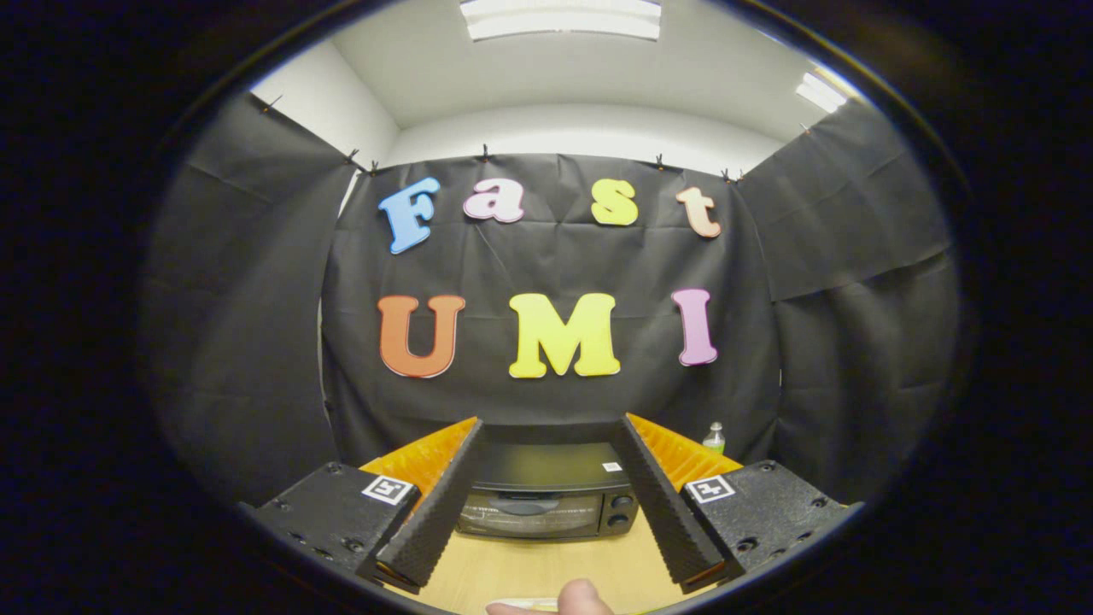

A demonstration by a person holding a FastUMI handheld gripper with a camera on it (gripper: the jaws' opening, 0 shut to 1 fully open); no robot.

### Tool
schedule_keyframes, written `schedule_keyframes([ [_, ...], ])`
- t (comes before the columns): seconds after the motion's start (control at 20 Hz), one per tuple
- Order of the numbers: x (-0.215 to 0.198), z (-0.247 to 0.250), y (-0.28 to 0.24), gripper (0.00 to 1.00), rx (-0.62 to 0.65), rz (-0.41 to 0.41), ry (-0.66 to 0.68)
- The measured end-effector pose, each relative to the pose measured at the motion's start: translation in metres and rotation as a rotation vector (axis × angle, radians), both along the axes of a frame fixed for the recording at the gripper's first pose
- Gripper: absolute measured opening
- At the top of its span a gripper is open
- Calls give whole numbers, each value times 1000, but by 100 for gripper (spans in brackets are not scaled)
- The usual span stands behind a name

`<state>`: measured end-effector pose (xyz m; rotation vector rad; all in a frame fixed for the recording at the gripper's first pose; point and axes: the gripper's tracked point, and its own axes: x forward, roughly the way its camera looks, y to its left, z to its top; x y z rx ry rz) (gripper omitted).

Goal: Open the toaster oven, put the food inside, and close the toaster oven door.

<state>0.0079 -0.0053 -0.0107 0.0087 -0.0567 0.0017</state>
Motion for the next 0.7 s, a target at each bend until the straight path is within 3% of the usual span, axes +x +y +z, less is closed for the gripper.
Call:
schedule_keyframes([
  [0.25, 47, -25, 24, 100, 14, 73, 39],
  [0.5, 116, -96, 30, 100, 23, 81, 198],
  [0.7, 163, -137, 18, 100, -11, 41, 283],
])
